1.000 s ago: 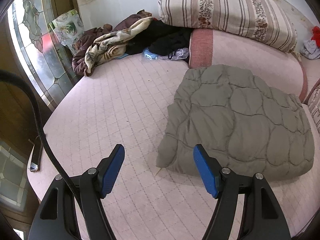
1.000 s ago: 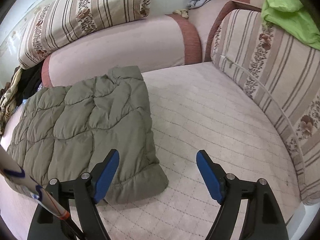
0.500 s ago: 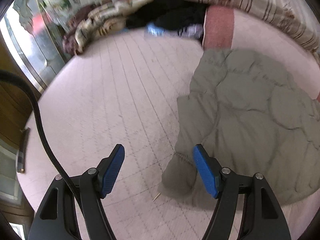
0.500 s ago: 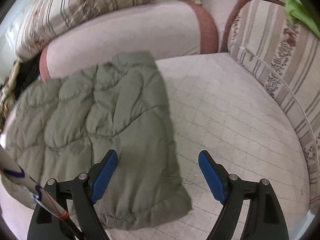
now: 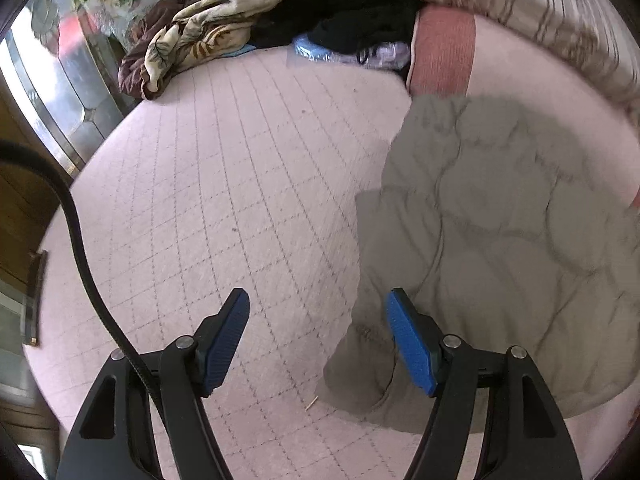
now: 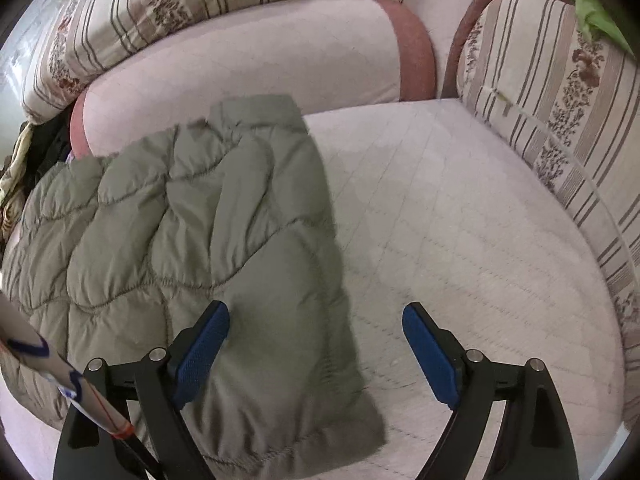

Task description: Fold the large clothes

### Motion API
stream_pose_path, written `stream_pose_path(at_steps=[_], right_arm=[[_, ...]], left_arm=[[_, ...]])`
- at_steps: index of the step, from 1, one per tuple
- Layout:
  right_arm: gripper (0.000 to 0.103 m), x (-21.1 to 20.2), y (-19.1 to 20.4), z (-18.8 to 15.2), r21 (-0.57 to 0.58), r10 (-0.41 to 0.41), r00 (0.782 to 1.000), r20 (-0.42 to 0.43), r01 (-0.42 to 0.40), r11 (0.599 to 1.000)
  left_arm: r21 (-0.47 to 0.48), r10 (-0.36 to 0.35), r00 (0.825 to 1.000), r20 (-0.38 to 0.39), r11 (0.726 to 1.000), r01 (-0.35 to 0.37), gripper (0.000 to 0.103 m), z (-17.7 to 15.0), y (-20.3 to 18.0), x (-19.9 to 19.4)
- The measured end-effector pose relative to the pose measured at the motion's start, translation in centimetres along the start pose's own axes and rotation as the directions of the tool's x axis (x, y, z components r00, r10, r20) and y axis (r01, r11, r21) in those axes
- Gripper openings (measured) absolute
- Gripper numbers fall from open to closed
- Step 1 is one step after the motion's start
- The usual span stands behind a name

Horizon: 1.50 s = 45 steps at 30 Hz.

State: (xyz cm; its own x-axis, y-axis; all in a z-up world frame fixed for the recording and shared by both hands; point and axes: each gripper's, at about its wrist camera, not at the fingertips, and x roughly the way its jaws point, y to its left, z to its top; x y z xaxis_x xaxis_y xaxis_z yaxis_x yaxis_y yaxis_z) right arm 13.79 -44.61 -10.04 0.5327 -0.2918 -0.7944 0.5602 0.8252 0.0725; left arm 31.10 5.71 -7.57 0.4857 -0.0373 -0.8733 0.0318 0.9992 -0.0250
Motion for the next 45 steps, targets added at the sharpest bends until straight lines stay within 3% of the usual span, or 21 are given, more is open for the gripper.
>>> stream_pose_path(at_steps=[3,6,9,14,16,19,20,23,26,28,30,31,33,34,36,38,42,45], right_arm=[[0.094,0.3,-1.6,1.2,0.046,0.040,0.999,-0.025,-0.038,0.998],[0.100,2.3,-3.1,2.2,0.085,0.125,0.988,-0.095,-0.117,0.989],[0.101,5.0,-4.6,2.2,0.155,0.239,0.955,-0.174,-0.213,0.965],[0.103,8.0,-6.0,1.9,0.288,0.402,0.894,-0.196,-0.340,0.895],[0.103,8.8,-6.0,1.8,0.307,0.439,0.875,-0.203,-0.369,0.877],[0.103,10.2,-6.1,1.6,0.346,0.516,0.833,-0.200,-0.432,0.833],[0.103,10.6,-6.0,1.6,0.353,0.533,0.823,-0.197,-0.447,0.822],[0.103,11.1,-5.2,1.8,0.346,0.556,0.809,-0.190,-0.474,0.809],[0.103,11.7,-3.9,2.2,0.336,0.579,0.789,-0.206,-0.499,0.799],[0.103,12.0,-2.7,2.5,0.330,0.591,0.779,-0.210,-0.513,0.792],[0.103,12.3,-1.8,2.5,0.329,0.613,0.761,-0.213,-0.534,0.779],[0.100,12.3,-1.2,2.4,0.322,0.611,0.763,-0.213,-0.535,0.781],[0.089,12.0,-0.8,2.2,0.327,0.611,0.765,-0.204,-0.534,0.779],[0.079,11.5,-1.0,2.0,0.344,0.624,0.757,-0.191,-0.544,0.765],[0.064,10.6,-1.7,1.7,0.362,0.643,0.746,-0.172,-0.559,0.746],[0.051,9.5,-2.3,1.3,0.367,0.655,0.739,-0.161,-0.571,0.734],[0.049,7.4,-2.2,0.6,0.340,0.633,0.755,-0.171,-0.558,0.757],[0.049,6.4,-2.4,-0.4,0.346,0.630,0.757,-0.175,-0.552,0.759]], left_arm=[[-0.046,-0.093,0.995,-0.028,0.995,0.091,0.071,1.2,1.0,0.9],[-0.076,-0.259,0.964,-0.067,0.964,0.254,0.075,2.6,1.7,3.1],[-0.102,-0.411,0.901,-0.143,0.911,0.399,0.076,3.4,1.9,6.5],[-0.291,-0.650,0.742,-0.166,0.751,0.593,0.080,3.7,3.4,10.9],[-0.330,-0.706,0.690,-0.159,0.696,0.637,0.080,3.5,3.5,12.0],[-0.359,-0.759,0.634,-0.147,0.639,0.681,0.082,3.4,3.2,13.0],[-0.363,-0.767,0.625,-0.146,0.629,0.687,0.084,3.3,2.9,13.3],[-0.341,-0.770,0.617,-0.163,0.630,0.698,0.091,3.5,1.7,13.6],[-0.289,-0.752,0.630,-0.193,0.657,0.696,0.097,3.9,-0.2,13.6],[-0.259,-0.725,0.655,-0.213,0.688,0.678,0.098,4.3,-1.4,13.7],[-0.231,-0.671,0.705,-0.229,0.741,0.630,0.097,4.4,-2.5,13.1],[-0.217,-0.657,0.719,-0.228,0.754,0.620,0.094,4.4,-2.9,12.7],[-0.173,-0.623,0.748,-0.228,0.782,0.599,0.077,4.3,-3.7,11.4],[-0.141,-0.605,0.763,-0.226,0.795,0.589,0.073,4.3,-4.1,10.4],[-0.110,-0.588,0.778,-0.223,0.808,0.579,0.061,4.3,-4.4,9.0],[-0.106,-0.575,0.787,-0.224,0.817,0.567,0.057,4.1,-4.4,7.8],[-0.087,-0.533,0.814,-0.232,0.844,0.529,0.055,2.9,-4.6,6.0],[-0.106,-0.528,0.817,-0.233,0.849,0.518,0.055,1.7,-4.2,5.5]])
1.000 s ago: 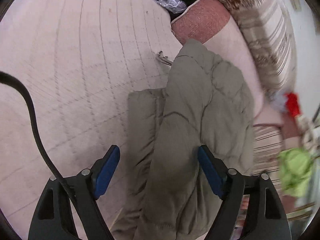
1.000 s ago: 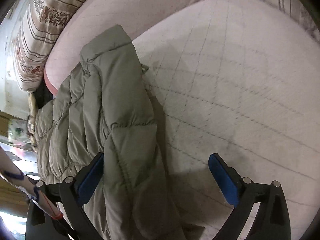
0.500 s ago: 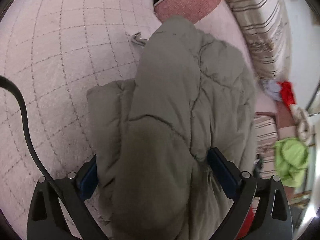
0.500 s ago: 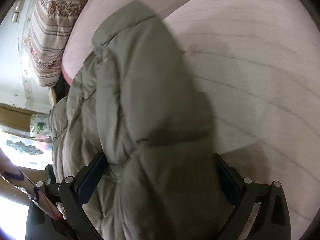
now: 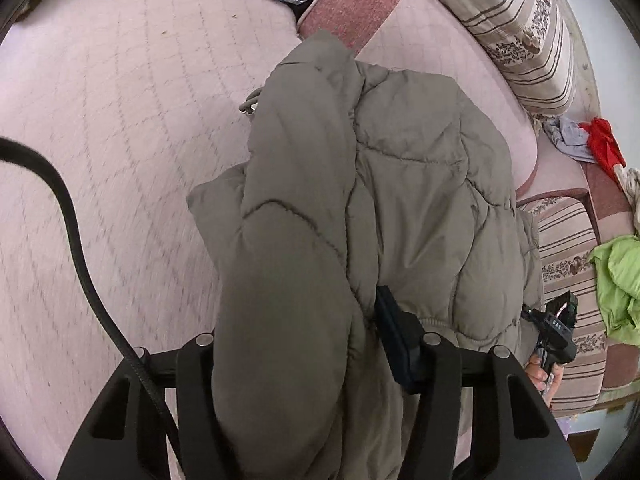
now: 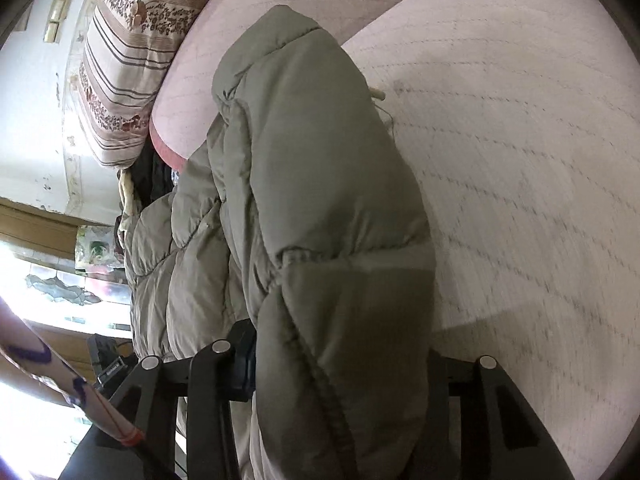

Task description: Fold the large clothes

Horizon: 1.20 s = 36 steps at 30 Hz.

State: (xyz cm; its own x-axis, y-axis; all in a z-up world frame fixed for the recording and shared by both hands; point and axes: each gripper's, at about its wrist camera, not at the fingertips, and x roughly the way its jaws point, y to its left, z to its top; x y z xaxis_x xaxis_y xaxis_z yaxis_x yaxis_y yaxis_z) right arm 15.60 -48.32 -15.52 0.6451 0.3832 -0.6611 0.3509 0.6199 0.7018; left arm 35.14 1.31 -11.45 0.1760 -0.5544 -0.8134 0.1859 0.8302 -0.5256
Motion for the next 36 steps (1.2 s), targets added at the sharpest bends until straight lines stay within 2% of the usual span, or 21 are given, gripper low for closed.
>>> stream_pose_path(at_steps=[6,11,12,13,14,17,20,26,28,29,31,34,36], right_arm=[[0.049,-1.9,-0.8,-2.5,-0.010,-0.008,1.000,-0.012,0.008,1.000],[0.049,-2.0,-0.7,-3.3,-0.017,-0.019,1.000,-0.014,0.019,1.000],[0.050,-2.0,-0.9,-3.4,-0.014,-0.020,1.000,-0.013,0.020,1.000],[0.056,-1.9,-1.0,-3.4,-0.005,-0.027,1.000,-0.008,0.027,1.000],[0.063,-2.0,-1.2,-3.4,0.011,-0.047,0.999,0.003,0.047,0.999],[0.070,-2.8,-1.4,-3.6,0.053,-0.110,0.993,0.053,0.107,0.993],[0.073,-4.0,-0.8,-4.0,0.052,-0.156,0.982,0.104,0.151,0.987],[0.074,-6.4,1.6,-4.9,-0.028,-0.261,0.949,0.179,0.270,0.962],[0.076,-6.9,2.5,-5.0,-0.059,-0.295,0.933,0.205,0.312,0.948],[0.083,-7.0,3.0,-5.0,-0.076,-0.322,0.921,0.220,0.345,0.935],[0.093,-7.6,3.7,-5.1,-0.091,-0.396,0.873,0.283,0.436,0.895],[0.093,-8.3,4.3,-4.6,-0.080,-0.479,0.805,0.351,0.535,0.841],[0.093,-9.2,5.3,-4.5,-0.074,-0.504,0.755,0.419,0.582,0.810]], left_arm=[[-0.009,0.013,1.000,0.000,1.000,-0.013,0.055,-2.3,0.8,-1.0],[-0.006,0.036,0.999,0.005,0.999,-0.036,0.055,-3.2,0.9,-1.4],[-0.007,0.043,0.999,0.006,0.999,-0.043,0.057,-3.1,0.9,-1.3],[-0.012,0.061,0.998,0.008,0.998,-0.061,0.057,-3.1,1.0,-1.3],[-0.014,0.077,0.997,0.009,0.997,-0.077,0.059,-3.1,0.9,-1.4],[-0.012,0.111,0.994,0.016,0.994,-0.110,0.060,-3.3,0.7,-2.4],[-0.028,0.116,0.993,0.032,0.993,-0.115,0.060,-3.4,0.4,-3.6],[-0.074,0.092,0.984,0.152,0.994,-0.081,0.062,-3.3,1.5,-8.6],[-0.069,0.107,0.978,0.178,0.993,-0.096,0.063,-3.0,1.1,-9.9],[-0.059,0.113,0.976,0.184,0.993,-0.104,0.063,-2.9,0.6,-10.4],[-0.031,0.132,0.972,0.194,0.991,-0.129,0.063,-2.7,-0.7,-10.8],[0.031,0.151,0.970,0.189,0.987,-0.160,0.063,-2.7,-3.7,-9.9],[0.080,0.165,0.969,0.184,0.980,-0.182,0.063,-3.1,-6.2,-8.8]])
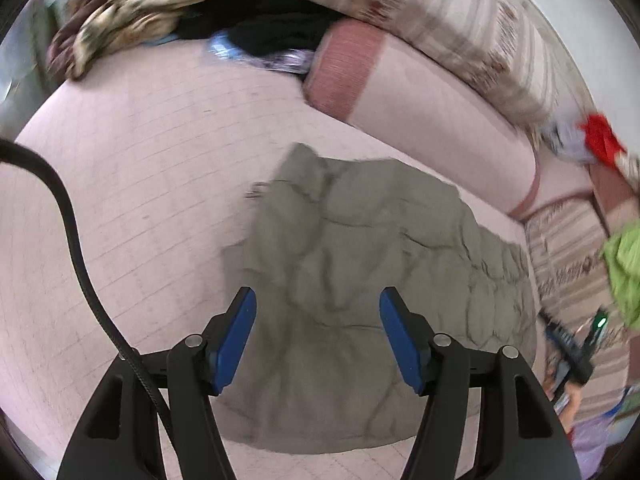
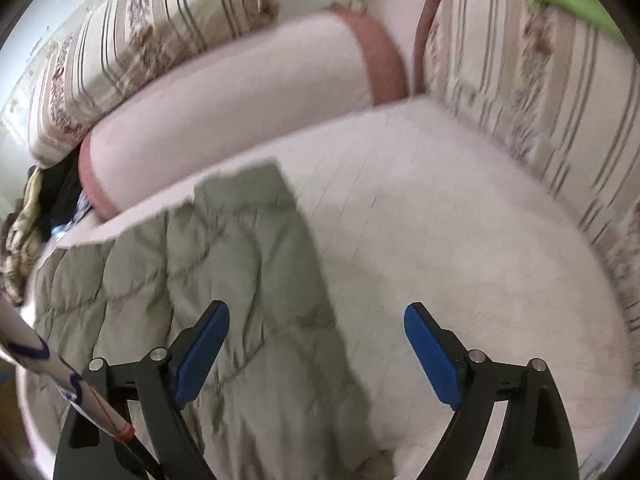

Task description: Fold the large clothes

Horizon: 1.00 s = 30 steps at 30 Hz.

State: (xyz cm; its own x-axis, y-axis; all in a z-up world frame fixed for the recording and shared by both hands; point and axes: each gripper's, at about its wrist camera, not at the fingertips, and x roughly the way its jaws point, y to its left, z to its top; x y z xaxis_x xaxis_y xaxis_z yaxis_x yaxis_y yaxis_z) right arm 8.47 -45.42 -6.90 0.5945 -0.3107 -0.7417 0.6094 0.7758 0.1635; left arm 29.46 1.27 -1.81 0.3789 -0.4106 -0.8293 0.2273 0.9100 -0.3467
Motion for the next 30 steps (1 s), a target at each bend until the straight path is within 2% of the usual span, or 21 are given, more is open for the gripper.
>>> stream_pose_path(at_steps=[4,7,9,11,12,14,18,20,22,26,30], right_arm=[[0.089,-1.3,3.0,1.4,-0.073,-0.015,0.997,0.079,0.020,0.997],[0.089,-0.2,6.4,2.4,-0.166,0.002,0.997,0.072,0.010,0.986],[0.089,1.1,8.5,2.7,-0.210,0.016,0.998,0.063,-0.002,0.978],[0.089,3.0,10.7,2.7,-0.252,0.026,0.999,0.032,-0.017,0.968],[0.089,4.0,11.5,2.7,-0.267,0.025,1.000,0.015,-0.021,0.964],[0.089,6.2,12.6,2.6,-0.288,0.018,1.000,-0.017,-0.023,0.957],[0.089,9.8,13.5,2.5,-0.314,-0.001,0.999,-0.049,-0.015,0.949],[0.089,10.9,13.4,2.8,-0.299,0.013,0.998,-0.063,-0.031,0.954],[0.089,11.9,12.7,3.3,-0.260,0.045,0.995,-0.088,-0.067,0.963],[0.089,12.7,11.6,3.4,-0.197,0.090,0.989,-0.114,-0.112,0.974],[0.089,10.9,11.9,3.4,-0.205,0.068,0.993,-0.091,-0.086,0.975]], left_arm=[[0.141,0.057,0.998,-0.008,0.988,-0.056,0.063,0.3,-6.0,2.7],[0.232,0.088,0.996,0.001,0.969,-0.086,0.063,1.1,-10.5,5.3],[0.257,0.098,0.995,-0.016,0.962,-0.091,0.063,1.8,-12.4,7.4],[0.261,0.141,0.990,-0.026,0.957,-0.130,0.063,2.4,-13.4,10.0],[0.258,0.178,0.984,-0.031,0.952,-0.164,0.063,2.7,-13.5,11.7],[0.246,0.204,0.978,-0.042,0.951,-0.188,0.063,3.1,-13.1,13.9],[0.233,0.201,0.979,-0.020,0.954,-0.191,0.071,3.7,-12.0,15.7],[0.222,0.201,0.980,-0.014,0.956,-0.193,0.078,4.1,-11.6,16.4],[0.196,0.175,0.984,-0.019,0.966,-0.168,0.079,4.6,-10.9,16.9],[0.152,0.134,0.991,-0.012,0.980,-0.131,0.080,4.6,-10.2,16.8],[0.176,0.175,0.985,0.006,0.969,-0.173,0.080,4.1,-10.7,15.4]])
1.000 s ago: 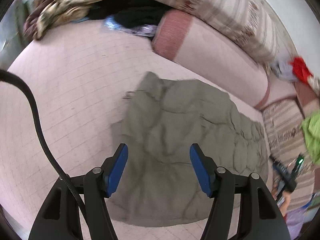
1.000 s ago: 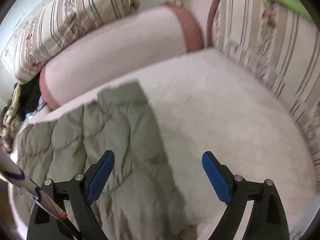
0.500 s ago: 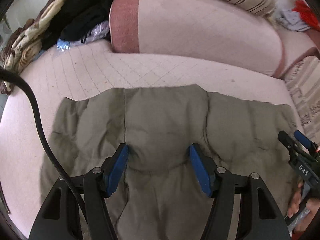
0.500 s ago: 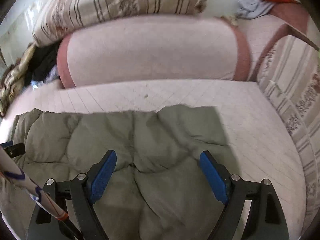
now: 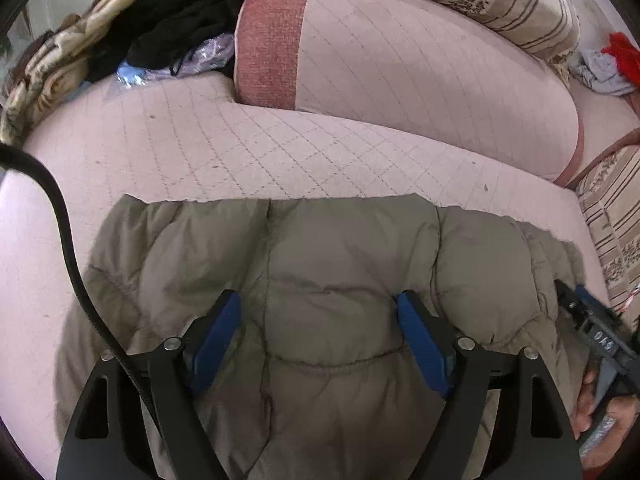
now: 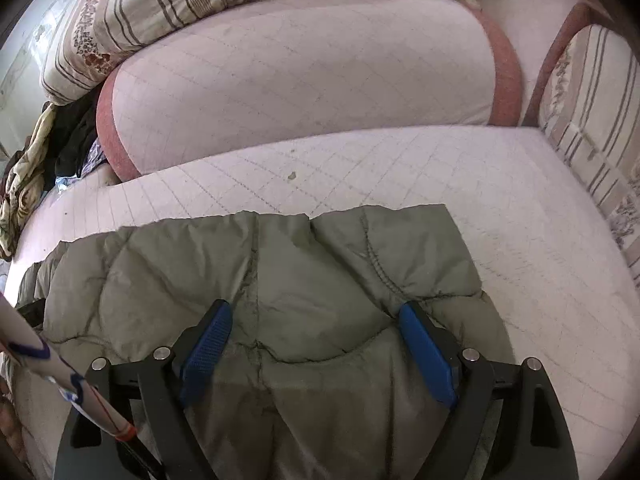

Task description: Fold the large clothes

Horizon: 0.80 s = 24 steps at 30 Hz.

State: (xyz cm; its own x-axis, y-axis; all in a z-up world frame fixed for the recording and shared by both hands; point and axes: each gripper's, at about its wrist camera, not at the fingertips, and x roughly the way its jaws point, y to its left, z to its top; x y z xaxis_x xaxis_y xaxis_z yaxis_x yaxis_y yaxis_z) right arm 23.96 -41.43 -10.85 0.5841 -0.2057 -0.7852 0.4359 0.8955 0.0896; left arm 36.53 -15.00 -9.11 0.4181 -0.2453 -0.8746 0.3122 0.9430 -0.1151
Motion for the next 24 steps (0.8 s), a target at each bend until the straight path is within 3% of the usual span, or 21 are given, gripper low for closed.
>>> stream_pose_path(at_steps=[4,9,16,20,24], right_arm=[[0.089,-4.2,0.4,-0.9,0.009,0.002,0.999,0.049,-0.003,1.000],[0.089,-8.9,1.9,-4.4,-0.059,0.033,0.995,0.092,-0.027,0.998],[0.090,-5.4,3.5,-7.2,-0.099,-0.030,1.000,0.006,0.030,0.995],[0.090,-7.9,3.2,-7.1,-0.055,0.005,0.999,0.044,-0.003,0.998],[0.090,-10.4,3.9,-9.3,-0.072,0.009,0.995,0.097,-0.002,0.997]], left_arm=[[0.037,0.034,0.999,0.025,0.999,-0.035,0.080,-1.4,0.0,-2.9],[0.064,0.103,0.992,0.071,0.992,-0.108,0.080,-4.9,0.5,-5.5],[0.013,0.120,0.992,0.040,0.993,-0.121,0.080,-6.7,1.5,-5.2],[0.025,0.118,0.989,0.087,0.992,-0.120,0.080,-7.7,1.7,-7.6],[0.016,0.138,0.985,0.100,0.990,-0.141,0.080,-10.2,2.1,-7.9]])
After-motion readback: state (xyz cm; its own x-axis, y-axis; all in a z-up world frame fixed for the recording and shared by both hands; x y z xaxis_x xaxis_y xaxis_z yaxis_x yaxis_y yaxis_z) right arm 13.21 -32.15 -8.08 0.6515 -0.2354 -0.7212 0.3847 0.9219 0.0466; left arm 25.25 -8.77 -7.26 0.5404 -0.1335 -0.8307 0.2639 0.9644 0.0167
